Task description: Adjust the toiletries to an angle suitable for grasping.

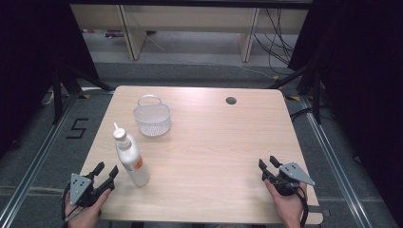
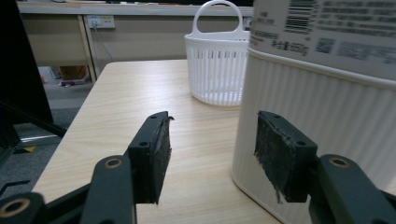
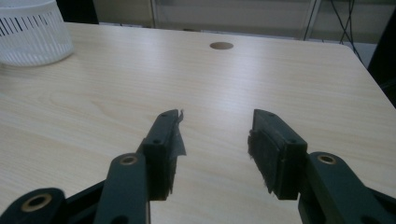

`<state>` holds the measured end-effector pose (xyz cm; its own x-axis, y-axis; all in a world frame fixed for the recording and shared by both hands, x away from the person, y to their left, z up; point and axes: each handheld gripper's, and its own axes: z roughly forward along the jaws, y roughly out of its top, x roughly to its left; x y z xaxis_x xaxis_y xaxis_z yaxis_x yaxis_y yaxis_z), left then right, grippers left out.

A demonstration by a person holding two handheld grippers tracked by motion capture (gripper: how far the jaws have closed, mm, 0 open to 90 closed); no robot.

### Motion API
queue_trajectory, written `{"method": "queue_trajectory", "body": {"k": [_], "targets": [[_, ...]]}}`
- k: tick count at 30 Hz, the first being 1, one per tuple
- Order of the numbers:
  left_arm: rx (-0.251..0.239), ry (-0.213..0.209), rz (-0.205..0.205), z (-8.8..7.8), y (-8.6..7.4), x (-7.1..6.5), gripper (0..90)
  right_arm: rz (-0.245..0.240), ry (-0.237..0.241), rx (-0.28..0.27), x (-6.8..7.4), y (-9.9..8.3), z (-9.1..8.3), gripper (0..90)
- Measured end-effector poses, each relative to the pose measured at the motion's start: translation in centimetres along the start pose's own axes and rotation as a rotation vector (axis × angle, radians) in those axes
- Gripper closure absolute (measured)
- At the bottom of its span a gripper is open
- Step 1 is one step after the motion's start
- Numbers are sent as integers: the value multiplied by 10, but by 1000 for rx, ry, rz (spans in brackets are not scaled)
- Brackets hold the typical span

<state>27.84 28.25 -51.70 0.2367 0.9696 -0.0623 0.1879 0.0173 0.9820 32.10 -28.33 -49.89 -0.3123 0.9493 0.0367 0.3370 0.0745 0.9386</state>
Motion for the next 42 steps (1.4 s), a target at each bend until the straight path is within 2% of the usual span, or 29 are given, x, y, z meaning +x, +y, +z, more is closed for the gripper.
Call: {"method": "queue_trajectory", "body": {"k": [3, 4, 5, 6, 7, 8, 9, 11, 13, 14, 17, 19, 20, 21, 22, 24, 27, 28, 29, 30, 31, 32, 33, 34, 35, 37, 38, 39, 42], "targets": [[-7, -8, 3, -6, 0, -1, 501, -1, -20, -21, -1, -6, 0, 538], [-5, -9, 4, -10, 1, -2, 537, -21, -24, -12, -2, -8, 0, 549], [-8, -17, 5, -11, 1, -2, 592, -9, -37, -6, 0, -10, 1, 566], [7, -22, 16, -14, 1, -3, 632, -22, -36, -10, -1, -10, 2, 585], [-3, -37, 5, -14, -1, -4, 671, -18, -50, -1, -1, -11, 2, 597], [5, -45, 3, -16, -1, -6, 709, -22, -37, -8, -2, -12, 3, 614], [22, -55, 11, -18, -1, -7, 757, -17, -49, 0, -1, -12, 3, 645], [24, -70, 16, -19, 0, -12, 845, -27, -51, 4, -2, -14, 5, 706], [18, -91, 12, -17, 2, -17, 891, -32, -61, 9, -2, -13, 4, 766], [20, -101, 13, -16, 3, -19, 895, -13, -60, 12, -1, -14, 4, 801], [36, -120, 28, -16, 5, -25, 896, -14, -47, 9, 0, -13, 3, 817], [26, -137, 30, -15, 5, -28, 896, -33, -43, 8, -1, -13, 3, 818], [27, -142, 34, -15, 6, -29, 896, -22, -34, 12, 0, -13, 4, 818], [32, -145, 40, -15, 6, -30, 896, -42, -43, 8, -1, -13, 4, 817], [40, -156, 52, -15, 8, -31, 897, -6, -50, 15, 2, -14, 4, 815], [33, -173, 55, -13, 7, -34, 897, -19, -40, 3, 0, -14, 4, 811], [44, -181, 57, -12, 8, -38, 897, 2, -47, 4, 2, -14, 4, 808], [43, -184, 59, -11, 8, -40, 897, -36, -43, -7, -1, -13, 5, 807], [45, -189, 60, -10, 8, -42, 897, -36, -44, -8, -1, -13, 5, 806], [35, -197, 58, -8, 8, -44, 897, -1, -43, 7, 1, -14, 4, 803], [35, -197, 58, -8, 8, -44, 897, -1, -43, 7, 1, -14, 4, 803], [48, -190, 55, -9, 8, -45, 897, -20, -38, 0, 0, -14, 5, 802], [46, -196, 65, -8, 9, -45, 897, -6, -35, 13, 2, -14, 4, 799], [39, -198, 53, -7, 9, -47, 897, -49, -40, 9, -1, -13, 5, 797], [37, -207, 67, -6, 9, -48, 897, -6, -36, 9, 2, -14, 5, 794], [39, -212, 58, -4, 11, -52, 897, -14, -38, 4, 1, -14, 5, 789], [43, -213, 66, -3, 12, -54, 897, -42, -35, 13, -1, -13, 4, 787], [44, -217, 62, -1, 12, -57, 897, -43, -37, 12, -1, -13, 4, 786], [42, -229, 64, 8, 16, -64, 897, -8, -37, 8, 2, -14, 5, 779]]}}
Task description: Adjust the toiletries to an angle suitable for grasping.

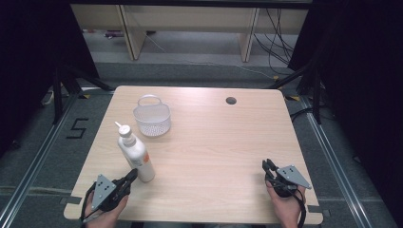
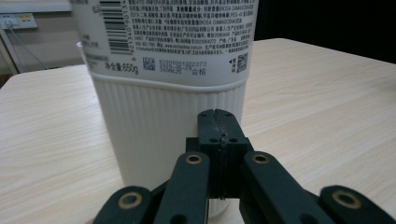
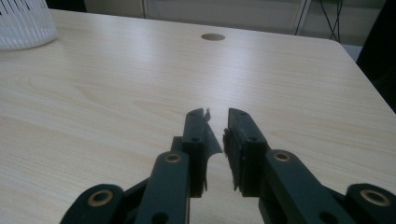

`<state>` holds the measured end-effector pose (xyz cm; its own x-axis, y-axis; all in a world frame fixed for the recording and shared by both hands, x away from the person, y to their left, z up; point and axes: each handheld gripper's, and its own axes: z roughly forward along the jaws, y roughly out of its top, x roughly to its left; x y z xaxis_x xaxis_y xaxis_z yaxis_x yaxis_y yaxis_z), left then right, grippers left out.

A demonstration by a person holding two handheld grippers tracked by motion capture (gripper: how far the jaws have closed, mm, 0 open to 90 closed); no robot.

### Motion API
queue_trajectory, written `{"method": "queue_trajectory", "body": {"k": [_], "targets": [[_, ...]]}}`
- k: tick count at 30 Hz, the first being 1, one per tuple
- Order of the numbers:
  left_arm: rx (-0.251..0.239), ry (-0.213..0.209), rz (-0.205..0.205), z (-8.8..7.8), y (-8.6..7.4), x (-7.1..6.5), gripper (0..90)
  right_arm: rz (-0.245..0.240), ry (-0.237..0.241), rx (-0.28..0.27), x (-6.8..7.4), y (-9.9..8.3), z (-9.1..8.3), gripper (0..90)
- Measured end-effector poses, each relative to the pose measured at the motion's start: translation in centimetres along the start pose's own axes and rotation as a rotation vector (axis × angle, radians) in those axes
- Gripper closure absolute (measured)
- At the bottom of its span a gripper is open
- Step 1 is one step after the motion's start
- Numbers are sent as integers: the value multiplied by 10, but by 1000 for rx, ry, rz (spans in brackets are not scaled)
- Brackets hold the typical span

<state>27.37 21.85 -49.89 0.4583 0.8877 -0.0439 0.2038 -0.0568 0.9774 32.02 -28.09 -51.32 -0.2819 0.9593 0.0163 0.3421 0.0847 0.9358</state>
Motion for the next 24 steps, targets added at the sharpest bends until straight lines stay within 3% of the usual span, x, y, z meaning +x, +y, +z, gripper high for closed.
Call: {"method": "queue_trajectory", "body": {"k": [1, 12, 13, 16, 20, 23, 24], "targets": [[0, 0, 0, 0, 0, 0, 897, -41, -1, -2, -3, 1, 0, 777], [-9, -21, 24, 34, 14, -9, 895, -26, -4, -10, -1, 0, 1, 753], [-16, -21, 18, 36, 14, -9, 895, -46, -10, -11, -3, 0, 1, 746], [-8, -17, 25, 40, 15, -9, 894, -44, 1, -2, -3, 1, 0, 741], [-30, -13, 23, 37, 15, -10, 884, -14, 5, 0, -2, 0, 0, 721], [-57, -3, 15, 28, 18, -9, 804, -5, 29, -3, -3, 0, 0, 683], [-74, 12, 14, 22, 20, -9, 782, -4, 17, -9, -3, 0, 0, 678]]}}
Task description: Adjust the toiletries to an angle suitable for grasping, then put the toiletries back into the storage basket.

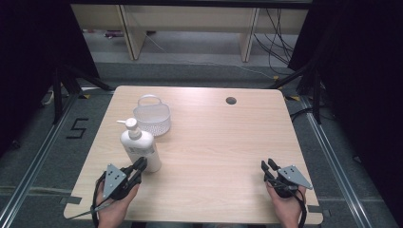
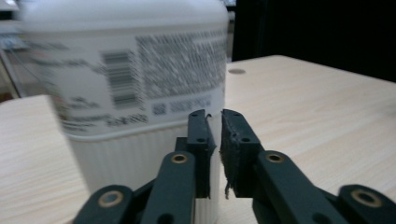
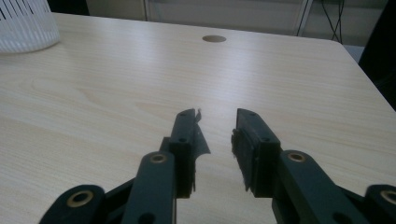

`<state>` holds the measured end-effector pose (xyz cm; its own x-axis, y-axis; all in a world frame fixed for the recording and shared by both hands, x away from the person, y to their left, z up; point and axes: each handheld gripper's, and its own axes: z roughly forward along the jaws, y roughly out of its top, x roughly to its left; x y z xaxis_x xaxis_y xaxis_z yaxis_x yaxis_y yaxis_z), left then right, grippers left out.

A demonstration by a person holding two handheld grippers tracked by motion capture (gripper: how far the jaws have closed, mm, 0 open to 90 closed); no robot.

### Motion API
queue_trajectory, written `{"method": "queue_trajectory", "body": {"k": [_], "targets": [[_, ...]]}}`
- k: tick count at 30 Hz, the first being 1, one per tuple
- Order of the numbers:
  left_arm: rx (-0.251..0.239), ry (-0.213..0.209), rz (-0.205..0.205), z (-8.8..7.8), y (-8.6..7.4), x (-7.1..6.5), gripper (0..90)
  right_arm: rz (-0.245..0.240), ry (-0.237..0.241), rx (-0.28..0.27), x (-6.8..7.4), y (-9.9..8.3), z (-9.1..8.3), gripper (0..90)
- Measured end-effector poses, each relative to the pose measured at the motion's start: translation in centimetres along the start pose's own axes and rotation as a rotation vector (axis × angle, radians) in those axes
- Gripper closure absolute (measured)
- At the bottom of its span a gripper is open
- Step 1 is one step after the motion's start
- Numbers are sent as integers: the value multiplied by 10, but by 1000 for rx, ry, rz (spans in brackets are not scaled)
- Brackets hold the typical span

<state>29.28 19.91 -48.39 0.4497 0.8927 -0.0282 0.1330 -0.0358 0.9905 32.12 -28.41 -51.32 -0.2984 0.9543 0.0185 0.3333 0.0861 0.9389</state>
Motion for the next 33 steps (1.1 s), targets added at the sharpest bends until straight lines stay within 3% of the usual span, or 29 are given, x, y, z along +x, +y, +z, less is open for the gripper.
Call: {"method": "queue_trajectory", "body": {"k": [1, 2, 3, 4, 8, 9, 19, 23, 25, 26, 28, 33], "targets": [[-22, 25, 3, -9, 5, 1, 759, -18, -12, -6, -2, 0, -1, 673], [-22, 25, 3, -9, 5, 1, 733, 18, -11, 3, 1, 0, -1, 668], [-37, 37, 1, -13, 7, 3, 733, 18, -11, 3, 1, 0, -1, 668], [-63, 72, 0, -18, 11, 5, 670, -2, -13, -14, -1, 0, -1, 660], [-98, 110, 13, -22, 17, 6, 605, -16, -11, -10, -2, 0, -1, 647], [-108, 121, 10, -22, 18, 5, 569, 29, -12, 4, 1, 0, -2, 643], [-146, 178, -24, -25, 25, 3, 385, 0, -5, 0, -2, 0, -1, 627], [-148, 184, -19, -25, 27, 1, 373, -6, -10, 8, -1, 0, 0, 621], [-143, 189, -22, -23, 28, 1, 373, 13, -18, 11, 1, 0, 0, 617], [-145, 189, -21, -21, 29, 0, 373, -17, -14, 14, -2, 1, 0, 615], [-144, 189, -16, -19, 29, -2, 384, 6, -3, 12, -2, 0, 0, 607], [-148, 195, -10, -16, 34, -7, 392, -9, -19, 16, -3, 1, 0, 597]]}}
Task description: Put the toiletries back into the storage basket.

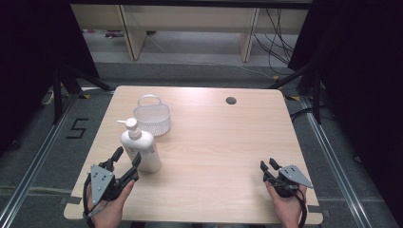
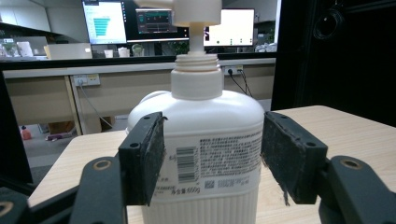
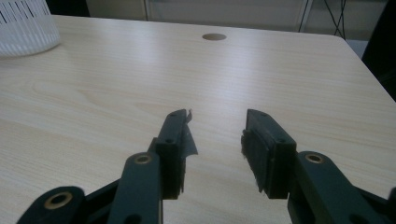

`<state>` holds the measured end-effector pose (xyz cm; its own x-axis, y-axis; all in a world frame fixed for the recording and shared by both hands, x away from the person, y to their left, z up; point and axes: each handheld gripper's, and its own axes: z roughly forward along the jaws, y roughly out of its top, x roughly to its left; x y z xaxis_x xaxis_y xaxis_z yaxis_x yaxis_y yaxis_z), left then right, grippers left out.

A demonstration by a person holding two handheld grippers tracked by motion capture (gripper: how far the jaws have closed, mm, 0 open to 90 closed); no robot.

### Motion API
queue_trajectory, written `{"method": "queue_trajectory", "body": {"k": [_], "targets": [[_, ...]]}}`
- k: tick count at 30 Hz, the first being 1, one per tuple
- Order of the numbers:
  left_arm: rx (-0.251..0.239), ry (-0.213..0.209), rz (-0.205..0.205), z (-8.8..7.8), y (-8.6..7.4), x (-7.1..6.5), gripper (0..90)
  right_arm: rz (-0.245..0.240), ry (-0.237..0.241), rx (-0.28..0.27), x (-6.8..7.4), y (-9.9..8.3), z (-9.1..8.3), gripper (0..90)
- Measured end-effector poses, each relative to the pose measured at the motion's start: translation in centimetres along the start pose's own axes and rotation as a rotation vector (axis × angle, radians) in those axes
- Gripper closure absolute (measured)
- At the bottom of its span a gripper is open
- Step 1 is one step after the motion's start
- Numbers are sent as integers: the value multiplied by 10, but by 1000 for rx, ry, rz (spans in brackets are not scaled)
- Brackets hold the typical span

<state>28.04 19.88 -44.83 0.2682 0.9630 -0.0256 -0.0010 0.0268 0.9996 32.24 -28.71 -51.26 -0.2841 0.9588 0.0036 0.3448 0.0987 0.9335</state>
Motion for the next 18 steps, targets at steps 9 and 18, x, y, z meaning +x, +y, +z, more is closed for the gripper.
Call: {"method": "queue_trajectory", "body": {"k": [9, 18], "targets": [[-35, -2, 14, 13, 18, -8, 439, -2, -8, -19, 1, 0, 3, 585], [-49, 52, 12, 27, 35, -6, 451, 5, 1, -6, 1, 0, 1, 582]]}}
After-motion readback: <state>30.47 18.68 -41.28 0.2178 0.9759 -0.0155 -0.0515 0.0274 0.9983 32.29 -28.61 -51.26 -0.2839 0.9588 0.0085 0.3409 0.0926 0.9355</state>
